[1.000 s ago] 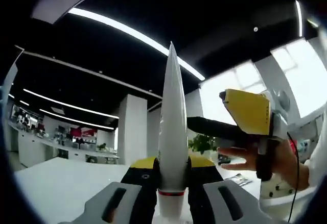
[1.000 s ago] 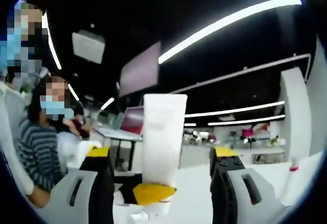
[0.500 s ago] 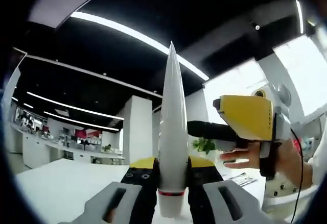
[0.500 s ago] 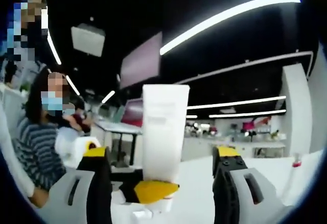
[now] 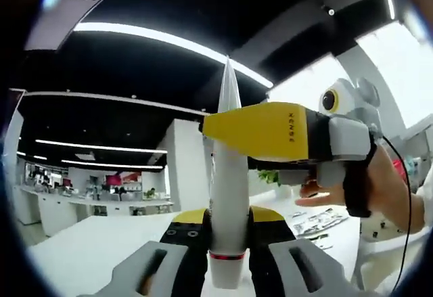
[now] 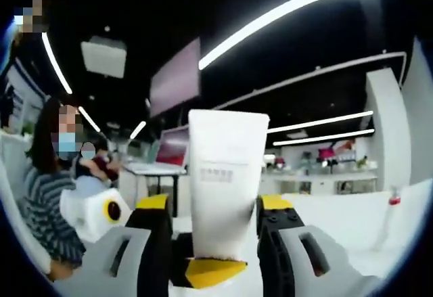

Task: Arrange the skincare products in the storage area until every visible bottle or jar stands upright without overlapping.

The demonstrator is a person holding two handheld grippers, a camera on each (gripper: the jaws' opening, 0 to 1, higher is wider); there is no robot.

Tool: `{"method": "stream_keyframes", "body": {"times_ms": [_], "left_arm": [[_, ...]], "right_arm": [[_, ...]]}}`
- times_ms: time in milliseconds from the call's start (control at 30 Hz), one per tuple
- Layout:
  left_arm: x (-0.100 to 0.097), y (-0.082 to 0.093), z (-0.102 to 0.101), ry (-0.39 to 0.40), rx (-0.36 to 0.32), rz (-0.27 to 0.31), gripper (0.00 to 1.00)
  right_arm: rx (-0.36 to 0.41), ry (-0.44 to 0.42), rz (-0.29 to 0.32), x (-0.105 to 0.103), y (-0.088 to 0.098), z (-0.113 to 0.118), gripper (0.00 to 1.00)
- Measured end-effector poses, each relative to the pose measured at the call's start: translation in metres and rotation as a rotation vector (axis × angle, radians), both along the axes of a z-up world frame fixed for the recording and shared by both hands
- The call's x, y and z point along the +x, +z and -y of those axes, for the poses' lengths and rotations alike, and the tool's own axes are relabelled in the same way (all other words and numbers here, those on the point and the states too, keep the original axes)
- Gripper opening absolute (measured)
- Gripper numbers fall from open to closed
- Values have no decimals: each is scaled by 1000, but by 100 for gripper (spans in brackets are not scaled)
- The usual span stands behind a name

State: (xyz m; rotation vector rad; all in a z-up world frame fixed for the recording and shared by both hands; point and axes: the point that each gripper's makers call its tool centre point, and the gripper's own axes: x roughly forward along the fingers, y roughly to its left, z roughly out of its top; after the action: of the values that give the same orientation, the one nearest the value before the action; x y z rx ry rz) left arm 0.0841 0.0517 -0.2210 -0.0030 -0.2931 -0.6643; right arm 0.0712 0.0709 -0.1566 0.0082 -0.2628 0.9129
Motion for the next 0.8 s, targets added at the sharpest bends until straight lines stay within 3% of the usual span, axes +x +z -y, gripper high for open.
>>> {"method": "stream_keyframes", "body": {"times_ms": [133,233,400,433,633,733,800], "left_arm": [[-1,-2,2,3,11,6,19],[-2,-4,5,-8,27,11,20],[0,-7,9,-22,25,7,22],[0,-15,14,-72,34,-67,22],[1,-16,14,-52,62,-42,24],[2,-22,18,-42,123,-39,37],[2,-29,21,-65,141,-77,47]], "right_arm": [[-6,-46,-4,6,-1,7,36],[17,-48,-45,5,-4,10,35],[2,-76,-12,3,-8,9,33],[-31,-102,-15,4,-12,10,32],[-31,-84,-15,5,-13,11,30],[-22,-92,-5,9,-9,16,30],[-19,-98,-3,10,-6,20,30]]}}
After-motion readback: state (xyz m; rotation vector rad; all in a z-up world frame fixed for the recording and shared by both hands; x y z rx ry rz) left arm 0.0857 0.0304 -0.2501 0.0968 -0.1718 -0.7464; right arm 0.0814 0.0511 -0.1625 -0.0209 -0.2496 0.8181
